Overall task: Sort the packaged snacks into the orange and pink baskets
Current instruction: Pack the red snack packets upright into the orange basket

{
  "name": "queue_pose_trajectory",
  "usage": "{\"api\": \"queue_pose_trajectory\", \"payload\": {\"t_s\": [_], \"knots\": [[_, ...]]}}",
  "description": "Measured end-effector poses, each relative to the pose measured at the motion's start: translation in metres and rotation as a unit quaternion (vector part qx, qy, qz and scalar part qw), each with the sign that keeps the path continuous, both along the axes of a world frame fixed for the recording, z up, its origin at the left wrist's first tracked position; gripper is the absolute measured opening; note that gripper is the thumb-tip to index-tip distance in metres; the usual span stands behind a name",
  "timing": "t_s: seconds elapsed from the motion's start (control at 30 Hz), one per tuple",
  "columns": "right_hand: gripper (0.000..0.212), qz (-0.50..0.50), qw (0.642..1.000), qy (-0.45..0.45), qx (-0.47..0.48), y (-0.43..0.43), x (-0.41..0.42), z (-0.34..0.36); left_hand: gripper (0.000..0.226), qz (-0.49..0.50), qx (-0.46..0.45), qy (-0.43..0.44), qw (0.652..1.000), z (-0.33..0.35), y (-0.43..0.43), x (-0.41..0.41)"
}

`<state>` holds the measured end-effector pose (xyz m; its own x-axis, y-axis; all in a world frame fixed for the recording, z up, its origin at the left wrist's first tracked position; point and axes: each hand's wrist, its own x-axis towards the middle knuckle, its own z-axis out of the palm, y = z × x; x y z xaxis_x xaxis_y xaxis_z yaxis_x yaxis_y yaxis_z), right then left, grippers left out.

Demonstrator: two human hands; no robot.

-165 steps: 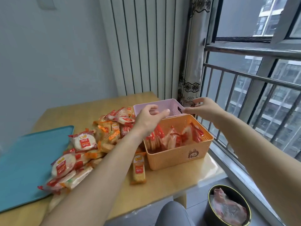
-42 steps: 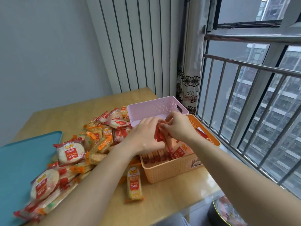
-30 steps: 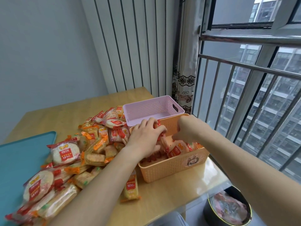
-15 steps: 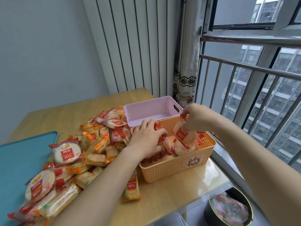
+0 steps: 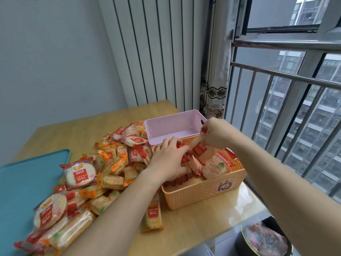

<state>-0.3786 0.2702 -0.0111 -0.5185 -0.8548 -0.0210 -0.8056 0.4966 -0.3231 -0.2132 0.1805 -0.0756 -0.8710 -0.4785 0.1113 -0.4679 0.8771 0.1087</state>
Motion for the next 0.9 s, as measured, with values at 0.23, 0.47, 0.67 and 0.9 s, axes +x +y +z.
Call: {"api": "queue_pose_trajectory", "payload": {"t_s": [0.23, 0.47, 0.67, 0.9], "knots": [[0.032, 0.149, 0.980, 0.095, -0.090, 0.013, -0.008, 0.017, 0.059, 0.009, 0.020, 0.000, 1.000, 0.002, 0.002, -0.003], [0.033, 0.168, 0.946, 0.238, -0.144, 0.012, -0.014, -0.020, 0.062, 0.017, 0.034, 0.004, 0.999, 0.003, 0.003, -0.003], [0.028, 0.207, 0.934, 0.268, -0.116, 0.014, -0.011, -0.036, 0.066, 0.024, 0.022, 0.001, 0.999, 0.004, 0.005, -0.009], [0.042, 0.177, 0.982, 0.021, -0.067, 0.013, -0.007, -0.050, 0.090, 0.005, 0.022, 0.041, 0.999, 0.001, 0.012, -0.024]]}}
